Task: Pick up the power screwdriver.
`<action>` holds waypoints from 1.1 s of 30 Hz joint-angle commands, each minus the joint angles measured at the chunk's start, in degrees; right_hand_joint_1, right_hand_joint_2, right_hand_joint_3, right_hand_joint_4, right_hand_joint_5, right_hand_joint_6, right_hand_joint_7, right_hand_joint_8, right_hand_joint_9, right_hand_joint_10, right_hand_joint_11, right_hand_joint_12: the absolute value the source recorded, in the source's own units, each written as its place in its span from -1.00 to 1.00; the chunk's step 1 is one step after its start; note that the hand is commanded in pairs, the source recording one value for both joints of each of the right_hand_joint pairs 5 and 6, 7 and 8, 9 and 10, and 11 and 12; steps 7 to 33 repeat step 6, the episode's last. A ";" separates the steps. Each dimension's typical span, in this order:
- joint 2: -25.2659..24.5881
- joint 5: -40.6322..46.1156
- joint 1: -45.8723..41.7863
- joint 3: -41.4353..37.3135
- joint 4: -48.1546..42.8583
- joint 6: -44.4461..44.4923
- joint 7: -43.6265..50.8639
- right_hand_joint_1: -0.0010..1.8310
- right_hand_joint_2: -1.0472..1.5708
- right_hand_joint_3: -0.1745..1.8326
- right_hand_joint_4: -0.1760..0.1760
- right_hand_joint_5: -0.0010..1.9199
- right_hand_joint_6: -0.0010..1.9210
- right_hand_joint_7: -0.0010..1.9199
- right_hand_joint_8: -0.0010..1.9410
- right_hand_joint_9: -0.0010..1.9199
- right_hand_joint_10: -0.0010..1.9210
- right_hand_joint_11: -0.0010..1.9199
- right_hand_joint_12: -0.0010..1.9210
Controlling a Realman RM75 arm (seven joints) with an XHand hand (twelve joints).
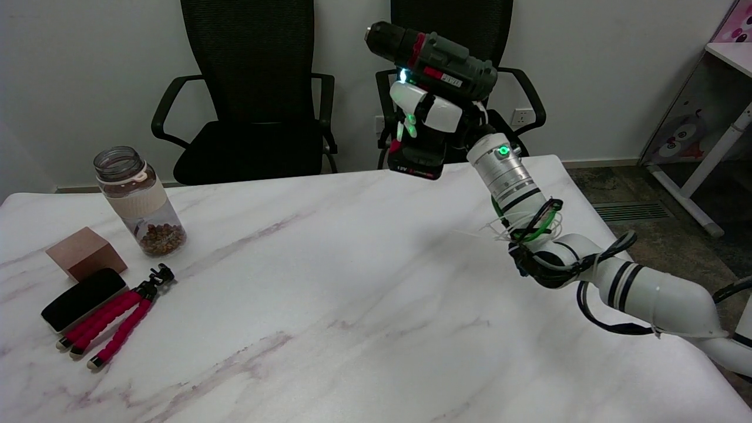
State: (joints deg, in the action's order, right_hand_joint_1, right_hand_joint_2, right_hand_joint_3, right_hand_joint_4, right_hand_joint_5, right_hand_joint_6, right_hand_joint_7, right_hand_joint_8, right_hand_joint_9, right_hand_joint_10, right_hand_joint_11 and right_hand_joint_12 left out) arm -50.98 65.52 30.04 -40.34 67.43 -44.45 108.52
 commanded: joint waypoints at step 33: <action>1.95 2.88 -1.68 0.69 4.73 0.56 0.20 -0.13 0.35 0.08 0.99 0.96 0.96 0.96 0.94 1.00 1.00 1.00 1.00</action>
